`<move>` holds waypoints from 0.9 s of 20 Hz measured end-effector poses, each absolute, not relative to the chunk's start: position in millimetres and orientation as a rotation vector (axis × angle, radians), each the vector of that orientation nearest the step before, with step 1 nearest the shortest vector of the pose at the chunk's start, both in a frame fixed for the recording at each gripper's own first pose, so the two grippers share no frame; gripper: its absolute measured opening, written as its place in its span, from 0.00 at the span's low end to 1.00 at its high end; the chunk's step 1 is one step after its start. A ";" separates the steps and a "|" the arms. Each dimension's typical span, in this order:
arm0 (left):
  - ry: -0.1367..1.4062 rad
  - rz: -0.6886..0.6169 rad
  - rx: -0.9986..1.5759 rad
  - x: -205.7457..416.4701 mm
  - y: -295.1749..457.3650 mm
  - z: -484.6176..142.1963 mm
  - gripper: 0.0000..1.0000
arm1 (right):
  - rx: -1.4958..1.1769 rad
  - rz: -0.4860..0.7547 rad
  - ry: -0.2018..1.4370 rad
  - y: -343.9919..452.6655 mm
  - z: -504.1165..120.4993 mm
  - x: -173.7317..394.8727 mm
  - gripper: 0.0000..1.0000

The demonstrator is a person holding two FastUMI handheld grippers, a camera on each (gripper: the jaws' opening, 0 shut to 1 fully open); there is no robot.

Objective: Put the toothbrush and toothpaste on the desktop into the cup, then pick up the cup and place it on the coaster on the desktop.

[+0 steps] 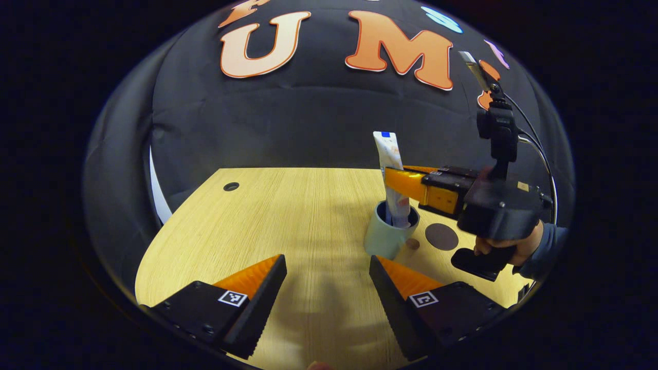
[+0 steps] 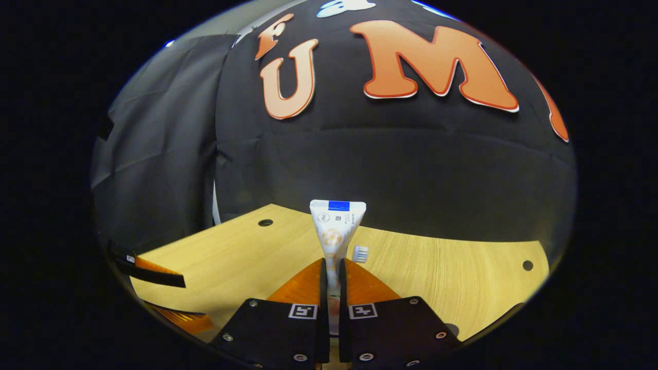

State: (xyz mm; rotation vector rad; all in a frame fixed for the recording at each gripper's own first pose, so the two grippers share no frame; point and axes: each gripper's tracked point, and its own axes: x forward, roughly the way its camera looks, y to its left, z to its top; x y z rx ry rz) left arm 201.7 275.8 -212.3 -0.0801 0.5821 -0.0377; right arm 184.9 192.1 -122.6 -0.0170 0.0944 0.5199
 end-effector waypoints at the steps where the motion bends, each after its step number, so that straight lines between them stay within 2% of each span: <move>1: 0.582 -0.030 -0.079 201.9 275.5 -212.7 0.98 | -0.038 0.529 0.101 193.2 -127.2 184.0 0.09; 6: 0.585 -0.003 -0.071 200.2 281.1 -213.8 0.98 | -0.095 0.554 0.142 201.9 -146.1 180.2 0.13; 15: 0.611 0.018 -0.108 194.7 279.5 -219.7 0.98 | -0.104 0.535 0.138 181.5 -120.5 164.8 0.19; 16: 0.622 0.014 -0.124 192.0 275.0 -219.6 0.98 | -0.106 0.520 0.129 173.2 -113.5 162.8 0.21; 17: 0.625 0.009 -0.139 193.1 269.2 -218.3 0.98 | -0.107 0.508 0.118 164.4 -107.7 159.6 0.29; 18: 0.626 0.003 -0.147 194.8 263.9 -215.6 0.98 | -0.102 0.498 0.119 156.3 -102.6 156.5 0.33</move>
